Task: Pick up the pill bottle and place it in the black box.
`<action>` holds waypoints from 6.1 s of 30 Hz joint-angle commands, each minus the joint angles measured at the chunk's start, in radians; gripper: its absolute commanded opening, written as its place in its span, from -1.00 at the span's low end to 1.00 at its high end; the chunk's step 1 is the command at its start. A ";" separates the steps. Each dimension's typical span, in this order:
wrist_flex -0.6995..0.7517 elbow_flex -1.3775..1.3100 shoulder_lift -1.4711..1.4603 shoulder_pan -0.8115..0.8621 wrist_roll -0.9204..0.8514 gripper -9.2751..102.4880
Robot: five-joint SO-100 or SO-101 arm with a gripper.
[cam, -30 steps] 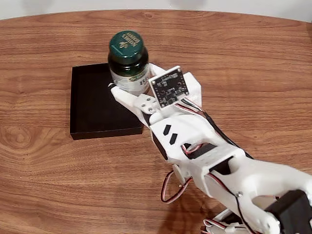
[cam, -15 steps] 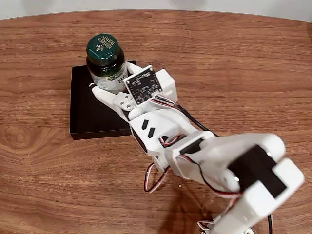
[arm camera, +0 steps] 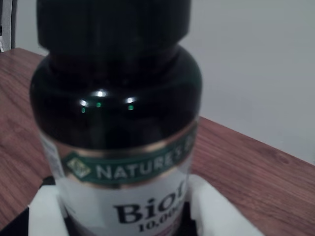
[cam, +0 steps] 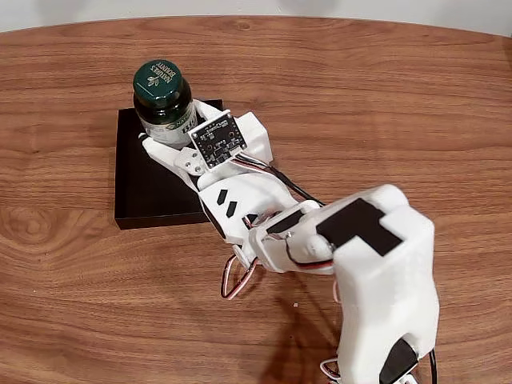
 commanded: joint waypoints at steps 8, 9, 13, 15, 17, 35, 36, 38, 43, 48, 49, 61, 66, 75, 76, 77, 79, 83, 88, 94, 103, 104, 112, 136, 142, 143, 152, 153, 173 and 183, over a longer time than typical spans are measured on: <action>-0.170 -0.158 -0.149 -0.005 0.021 -0.65; -0.175 -0.163 -0.161 -0.005 0.021 -0.65; -0.176 -0.176 -0.193 -0.005 0.029 -0.65; -0.176 -0.181 -0.212 -0.003 0.035 -0.65; -0.176 -0.183 -0.222 -0.002 0.037 -0.65; -0.187 -0.249 -0.336 0.021 0.040 -0.64; -0.187 -0.249 -0.339 0.021 0.040 -0.63; -0.192 -0.249 -0.344 0.021 0.038 -0.59; -0.193 -0.245 -0.345 0.025 0.034 -0.39; -0.193 -0.236 -0.341 0.025 0.028 -0.28; -0.193 -0.236 -0.341 0.025 0.028 -0.27; -0.192 -0.186 -0.302 0.034 0.028 -0.22; -0.176 -0.117 -0.235 0.037 0.026 -0.21; -0.109 0.057 -0.041 0.061 0.028 -0.21; -0.098 0.078 -0.012 0.067 0.026 -0.21; -0.081 0.100 0.020 0.077 0.025 -0.21; -0.048 0.141 0.086 0.092 0.020 -0.21; -0.012 0.207 0.184 0.114 0.025 -0.21; -0.006 0.242 0.241 0.120 0.048 -0.21; 0.005 0.290 0.325 0.121 0.051 -0.17; 0.230 0.472 0.637 0.137 0.006 -0.21; 0.276 0.495 0.687 0.143 -0.006 -0.23; 0.815 0.561 1.098 0.238 -0.115 -0.30; 1.200 0.778 1.546 0.339 -0.100 -0.30; 1.299 0.781 1.608 0.345 -0.123 -0.31; 1.322 0.782 1.620 0.345 -0.124 -0.32; 1.695 0.788 1.824 0.353 -0.183 -0.45; 1.747 0.788 1.856 0.354 -0.193 -0.47; 2.189 0.788 2.075 0.407 -0.460 -0.82; 2.301 0.788 2.121 0.410 -0.660 -0.78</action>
